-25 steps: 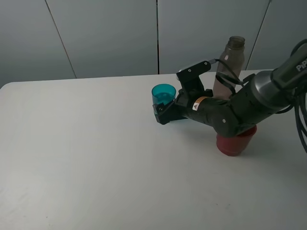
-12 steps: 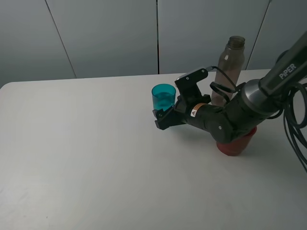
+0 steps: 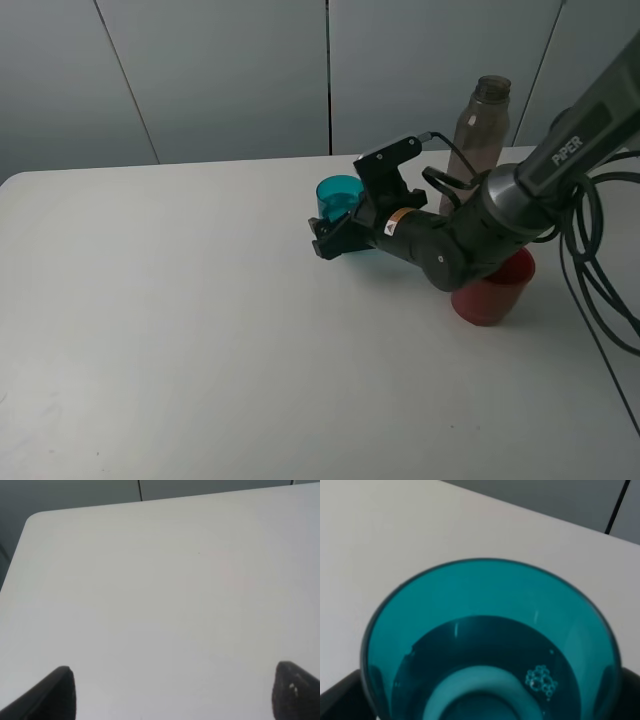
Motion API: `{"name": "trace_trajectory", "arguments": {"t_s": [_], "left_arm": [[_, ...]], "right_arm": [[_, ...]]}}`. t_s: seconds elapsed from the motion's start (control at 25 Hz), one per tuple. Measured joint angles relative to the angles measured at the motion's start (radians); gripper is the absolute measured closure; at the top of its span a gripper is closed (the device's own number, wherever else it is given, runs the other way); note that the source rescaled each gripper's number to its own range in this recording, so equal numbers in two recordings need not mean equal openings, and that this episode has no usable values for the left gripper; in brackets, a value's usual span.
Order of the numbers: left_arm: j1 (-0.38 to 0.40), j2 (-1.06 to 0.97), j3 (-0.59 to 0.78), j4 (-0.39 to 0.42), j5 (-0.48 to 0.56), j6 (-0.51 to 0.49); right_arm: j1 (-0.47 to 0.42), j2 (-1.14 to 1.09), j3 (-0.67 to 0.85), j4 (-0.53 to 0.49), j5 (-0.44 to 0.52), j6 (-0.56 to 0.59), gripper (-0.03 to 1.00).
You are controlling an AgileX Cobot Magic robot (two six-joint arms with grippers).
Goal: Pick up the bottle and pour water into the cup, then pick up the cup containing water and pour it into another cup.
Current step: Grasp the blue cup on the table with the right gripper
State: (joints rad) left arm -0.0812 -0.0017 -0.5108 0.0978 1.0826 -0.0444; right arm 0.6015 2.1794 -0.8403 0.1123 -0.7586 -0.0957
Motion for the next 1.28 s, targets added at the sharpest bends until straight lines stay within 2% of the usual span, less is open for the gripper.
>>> {"name": "trace_trajectory", "arguments": {"t_s": [0.28,0.88,1.28], "left_arm": [[0.000,0.000,0.000,0.000,0.000,0.000],[0.000,0.000,0.000,0.000,0.000,0.000],[0.000,0.000,0.000,0.000,0.000,0.000]], "right_arm": [[0.000,0.044,-0.027,0.004,-0.022,0.000,-0.03],[0.000,0.097,-0.031,0.030,-0.192,0.012,-0.03],[0.000,0.110,-0.033,0.030,-0.230,0.030,-0.03]]}}
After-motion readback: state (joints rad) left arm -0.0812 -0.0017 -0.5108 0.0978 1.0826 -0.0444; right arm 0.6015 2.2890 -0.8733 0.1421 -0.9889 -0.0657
